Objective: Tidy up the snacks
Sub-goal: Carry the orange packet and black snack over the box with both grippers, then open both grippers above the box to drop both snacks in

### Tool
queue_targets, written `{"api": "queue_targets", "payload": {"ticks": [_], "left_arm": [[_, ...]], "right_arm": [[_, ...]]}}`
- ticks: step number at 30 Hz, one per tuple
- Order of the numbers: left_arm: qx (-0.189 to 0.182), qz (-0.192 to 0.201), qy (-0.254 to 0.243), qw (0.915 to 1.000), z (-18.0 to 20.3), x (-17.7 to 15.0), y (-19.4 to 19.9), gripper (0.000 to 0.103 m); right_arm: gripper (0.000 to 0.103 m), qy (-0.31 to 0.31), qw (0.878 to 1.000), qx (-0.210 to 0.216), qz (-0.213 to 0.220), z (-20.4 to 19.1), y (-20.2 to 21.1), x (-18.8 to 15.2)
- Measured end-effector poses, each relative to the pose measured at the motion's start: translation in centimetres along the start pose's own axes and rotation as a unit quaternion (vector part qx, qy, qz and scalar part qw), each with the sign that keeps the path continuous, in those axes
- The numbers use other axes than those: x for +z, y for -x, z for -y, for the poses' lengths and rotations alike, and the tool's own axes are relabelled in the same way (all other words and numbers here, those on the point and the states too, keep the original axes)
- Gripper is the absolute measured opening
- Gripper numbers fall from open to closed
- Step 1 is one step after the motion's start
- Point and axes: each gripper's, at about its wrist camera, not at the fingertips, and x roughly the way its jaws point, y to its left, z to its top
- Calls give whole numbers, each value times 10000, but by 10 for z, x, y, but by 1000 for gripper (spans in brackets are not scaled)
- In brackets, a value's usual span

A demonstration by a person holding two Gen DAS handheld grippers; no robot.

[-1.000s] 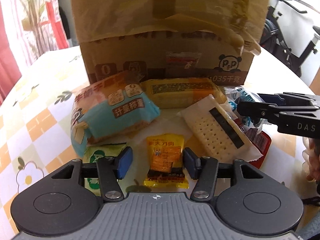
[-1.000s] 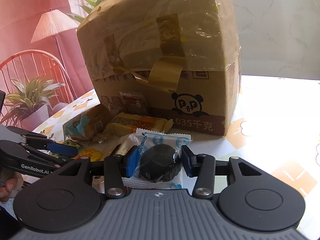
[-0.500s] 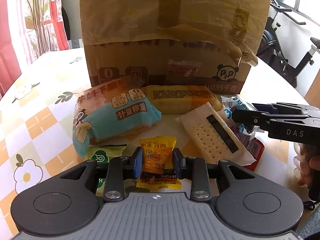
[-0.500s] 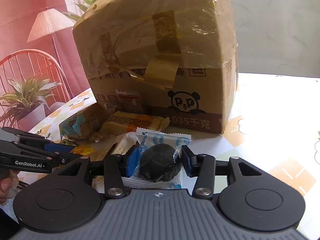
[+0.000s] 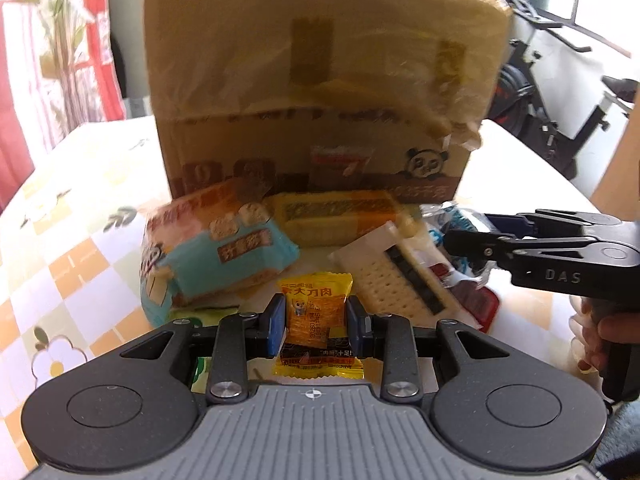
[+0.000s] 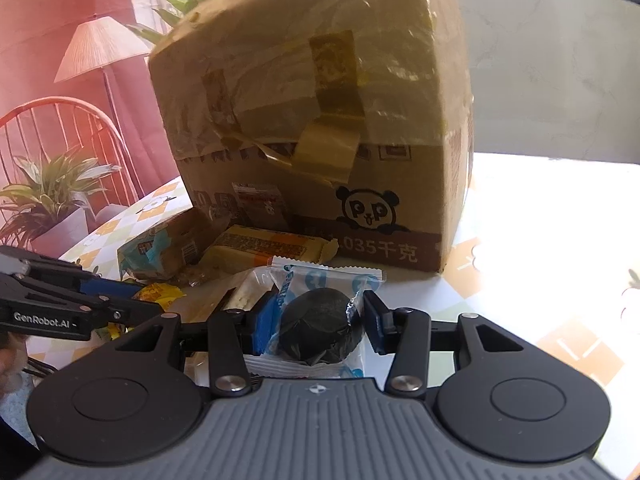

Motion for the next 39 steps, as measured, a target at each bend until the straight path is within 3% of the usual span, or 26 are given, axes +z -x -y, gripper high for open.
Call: {"api": "queue_targets", "payload": {"ticks": [5, 9, 17, 21, 27, 34, 37, 39], "left_arm": [[-270, 336, -21, 9991, 1, 12, 22, 33], [-430, 803, -41, 9958, 1, 31, 46, 33], [-539, 1799, -246, 9819, -1, 91, 93, 33], [-426, 2184, -449, 9739, -3, 125, 107, 34], [-210, 2330, -542, 9707, -3, 176, 91, 34], [6, 2162, -351, 9757, -12, 211, 50, 34], [146, 2008, -384, 9788, -9, 212, 38, 41], [180, 1993, -336, 9792, -10, 204, 36, 55]], "right_arm": [[47, 58, 10000, 7, 76, 1, 26, 2], [47, -36, 9992, 59, 387, 3, 52, 17], [47, 238, 9868, 387, 1557, -11, 88, 96], [47, 416, 9818, 367, 1816, -14, 85, 141], [47, 766, 9841, -375, 1558, -19, 50, 189], [48, 740, 9884, -651, 1155, -14, -1, 192], [50, 662, 9887, -855, 1034, -9, -11, 192], [56, 632, 9887, -863, 1052, -7, -7, 191]]}}
